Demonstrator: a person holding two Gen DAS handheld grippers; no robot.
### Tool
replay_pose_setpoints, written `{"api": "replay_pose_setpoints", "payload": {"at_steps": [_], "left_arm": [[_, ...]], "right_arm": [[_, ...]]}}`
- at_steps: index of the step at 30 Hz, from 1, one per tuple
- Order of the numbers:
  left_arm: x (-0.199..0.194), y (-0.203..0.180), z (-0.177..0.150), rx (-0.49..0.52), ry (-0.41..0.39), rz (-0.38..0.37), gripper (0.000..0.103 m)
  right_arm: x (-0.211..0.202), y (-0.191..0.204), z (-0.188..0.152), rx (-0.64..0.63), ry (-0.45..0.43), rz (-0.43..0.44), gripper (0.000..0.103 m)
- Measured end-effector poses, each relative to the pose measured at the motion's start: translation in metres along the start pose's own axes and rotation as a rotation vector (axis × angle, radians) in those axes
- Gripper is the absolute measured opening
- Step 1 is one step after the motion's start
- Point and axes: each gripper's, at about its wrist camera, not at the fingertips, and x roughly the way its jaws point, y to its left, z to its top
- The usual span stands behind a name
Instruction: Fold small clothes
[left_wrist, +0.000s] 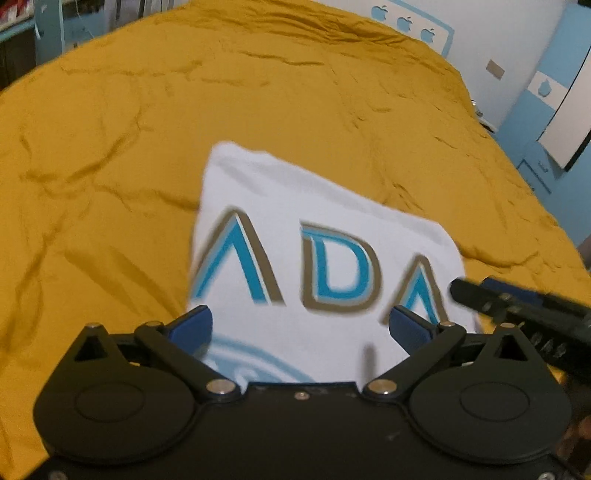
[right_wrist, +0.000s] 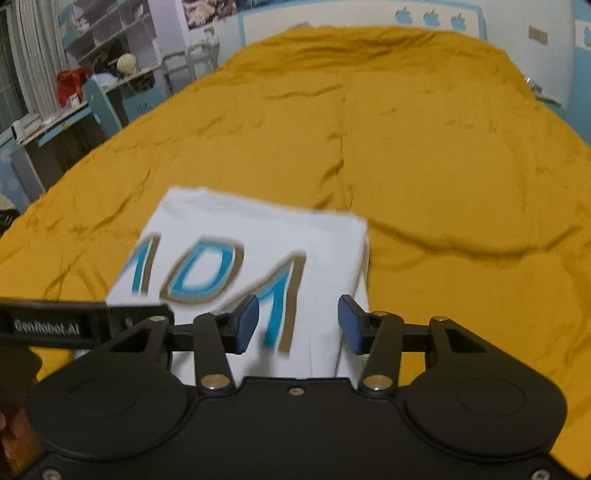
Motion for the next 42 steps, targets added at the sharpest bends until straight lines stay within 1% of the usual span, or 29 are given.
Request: {"api": "replay_pose_setpoints", "payload": {"at_steps": [5,7,10,13,16,18,21,24,27,29,31,34,37,40,42], "left_arm": [[0.017,0.01,0.024,0.004,-0.025,0.059,0.103],[0.029,0.015,0.032,0.0,-0.019,0.072,0.103],[0.047,0.018,0.037,-0.007,0.018,0.086,0.103],[0.063,0.024,0.033,-0.032,0.064,0.073,0.103],[0.07,0.031,0.029,-0.076,0.079,0.047,0.103],[0.071,0.036,0.03,-0.101,0.088,0.03,0.103],[0.065,0.034,0.032,-0.095,0.091,0.033,0.103],[0.045,0.031,0.033,-0.097,0.074,0.022,0.103],[0.005,0.025,0.024,-0.078,0.028,-0.005,0.103],[-0.027,0.018,0.009,-0.06,-0.003,-0.024,0.103],[-0.058,0.013,-0.01,-0.056,-0.031,-0.051,0.103],[-0.09,0.007,-0.044,-0.043,-0.05,-0.085,0.103],[-0.1,0.003,-0.068,-0.046,-0.023,-0.097,0.103],[-0.096,0.005,-0.083,-0.095,0.025,-0.137,0.103],[-0.094,0.003,-0.092,-0.082,0.034,-0.128,0.103]], "right_arm": [[0.017,0.005,0.024,-0.018,-0.04,-0.016,0.051],[0.029,0.006,0.029,-0.028,-0.033,-0.01,0.051],[0.051,0.007,0.028,-0.039,0.012,-0.019,0.051],[0.068,0.001,0.023,-0.025,0.055,-0.044,0.051],[0.075,-0.004,0.018,-0.031,0.057,-0.059,0.053],[0.078,-0.006,0.016,-0.031,0.063,-0.056,0.055],[0.077,-0.007,0.019,-0.031,0.07,-0.055,0.056],[0.059,-0.003,0.024,-0.037,0.059,-0.043,0.056],[0.023,-0.001,0.022,-0.003,0.011,-0.007,0.056],[-0.007,0.004,0.013,0.004,-0.017,0.018,0.056],[-0.034,0.014,-0.003,-0.018,-0.027,0.04,0.056],[-0.065,0.025,-0.033,-0.047,-0.03,0.04,0.056],[-0.079,0.027,-0.059,-0.035,-0.006,0.034,0.057],[-0.082,0.022,-0.076,-0.013,0.025,0.013,0.057],[-0.083,0.019,-0.084,-0.016,0.034,0.003,0.057]]}}
